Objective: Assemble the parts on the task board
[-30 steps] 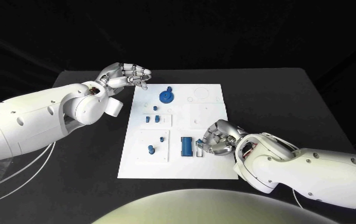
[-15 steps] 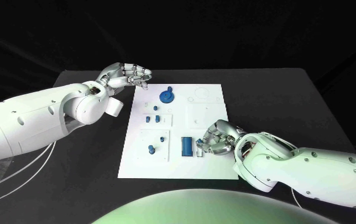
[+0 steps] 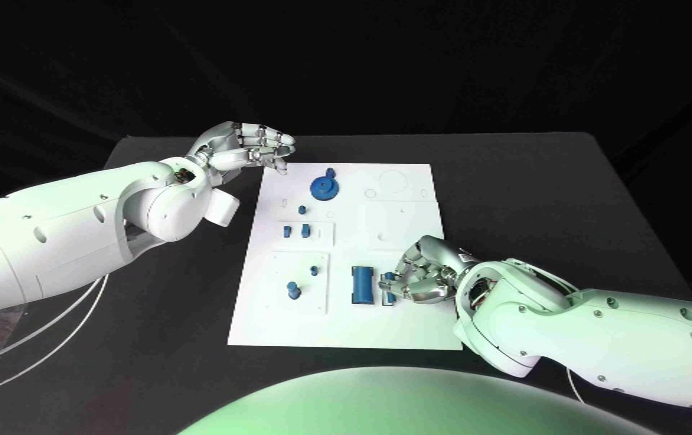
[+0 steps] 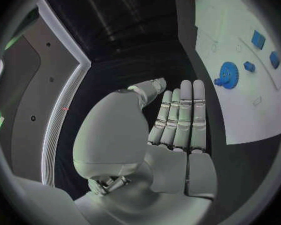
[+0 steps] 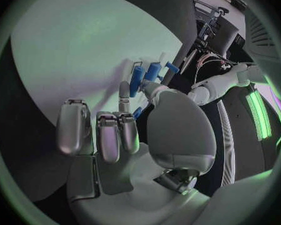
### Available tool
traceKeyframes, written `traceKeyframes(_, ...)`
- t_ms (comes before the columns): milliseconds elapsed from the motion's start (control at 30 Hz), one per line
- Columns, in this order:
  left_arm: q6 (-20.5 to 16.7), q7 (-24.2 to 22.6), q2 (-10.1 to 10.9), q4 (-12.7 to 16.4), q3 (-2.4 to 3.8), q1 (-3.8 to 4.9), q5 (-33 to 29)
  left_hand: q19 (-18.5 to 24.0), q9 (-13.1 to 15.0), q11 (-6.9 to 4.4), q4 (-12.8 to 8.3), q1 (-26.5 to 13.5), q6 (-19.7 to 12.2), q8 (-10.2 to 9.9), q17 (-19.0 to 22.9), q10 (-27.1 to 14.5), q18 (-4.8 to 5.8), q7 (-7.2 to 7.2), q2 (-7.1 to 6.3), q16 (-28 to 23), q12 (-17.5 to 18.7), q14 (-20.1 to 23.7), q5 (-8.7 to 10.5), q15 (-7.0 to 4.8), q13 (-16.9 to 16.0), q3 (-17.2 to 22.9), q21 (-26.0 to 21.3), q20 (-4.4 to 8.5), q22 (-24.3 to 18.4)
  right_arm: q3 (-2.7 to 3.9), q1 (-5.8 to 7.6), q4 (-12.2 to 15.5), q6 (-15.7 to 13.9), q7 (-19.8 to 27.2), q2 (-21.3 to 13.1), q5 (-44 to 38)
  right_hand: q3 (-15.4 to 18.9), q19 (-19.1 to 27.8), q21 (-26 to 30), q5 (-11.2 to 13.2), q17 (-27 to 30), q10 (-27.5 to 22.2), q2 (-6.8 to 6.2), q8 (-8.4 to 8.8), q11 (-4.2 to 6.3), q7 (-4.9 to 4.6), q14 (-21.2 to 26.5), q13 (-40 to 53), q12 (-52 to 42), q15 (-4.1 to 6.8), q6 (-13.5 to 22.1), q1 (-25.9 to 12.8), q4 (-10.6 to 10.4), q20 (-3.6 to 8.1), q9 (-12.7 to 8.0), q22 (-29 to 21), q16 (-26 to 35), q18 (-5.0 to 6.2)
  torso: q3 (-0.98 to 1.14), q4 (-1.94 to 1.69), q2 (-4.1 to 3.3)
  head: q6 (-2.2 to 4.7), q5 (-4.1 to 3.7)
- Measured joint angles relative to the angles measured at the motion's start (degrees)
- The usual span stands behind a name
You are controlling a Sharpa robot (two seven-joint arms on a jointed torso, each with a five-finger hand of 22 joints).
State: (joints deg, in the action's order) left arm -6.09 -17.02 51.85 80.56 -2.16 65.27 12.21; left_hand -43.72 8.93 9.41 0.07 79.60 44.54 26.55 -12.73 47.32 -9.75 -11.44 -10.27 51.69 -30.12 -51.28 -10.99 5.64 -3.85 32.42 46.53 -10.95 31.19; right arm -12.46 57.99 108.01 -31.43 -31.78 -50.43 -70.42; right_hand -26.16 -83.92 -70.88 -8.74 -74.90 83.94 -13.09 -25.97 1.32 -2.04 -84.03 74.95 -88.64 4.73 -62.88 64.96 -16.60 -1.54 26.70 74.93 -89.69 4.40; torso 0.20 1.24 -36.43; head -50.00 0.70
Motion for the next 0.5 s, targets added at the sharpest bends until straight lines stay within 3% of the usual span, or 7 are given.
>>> traceKeyframes(500, 0.04, 0.09, 0.01, -0.02, 0.0, 0.0, 0.12, 0.0, 0.01, 0.0, 0.0, 0.0, 0.0, 0.0, 0.0, 0.0, 0.0, 0.0, 0.0, 0.0, 0.0, 0.0, 0.0, 0.0, 0.0, 0.0, 0.0, 0.0, -0.01, 0.01, -0.03, 0.66, 0.02, 0.04, 0.0, -0.46, 0.16, 0.0, 0.0, 0.0, -0.05, 0.0, 0.28, 0.15, 0.0, 0.1, 0.0, -0.01, -0.21, 0.0, -0.11, -0.27, 0.15, 0.0, -0.13, 0.01, 0.0, 0.0, 0.01, -0.03, 0.0, 0.0, 0.05)
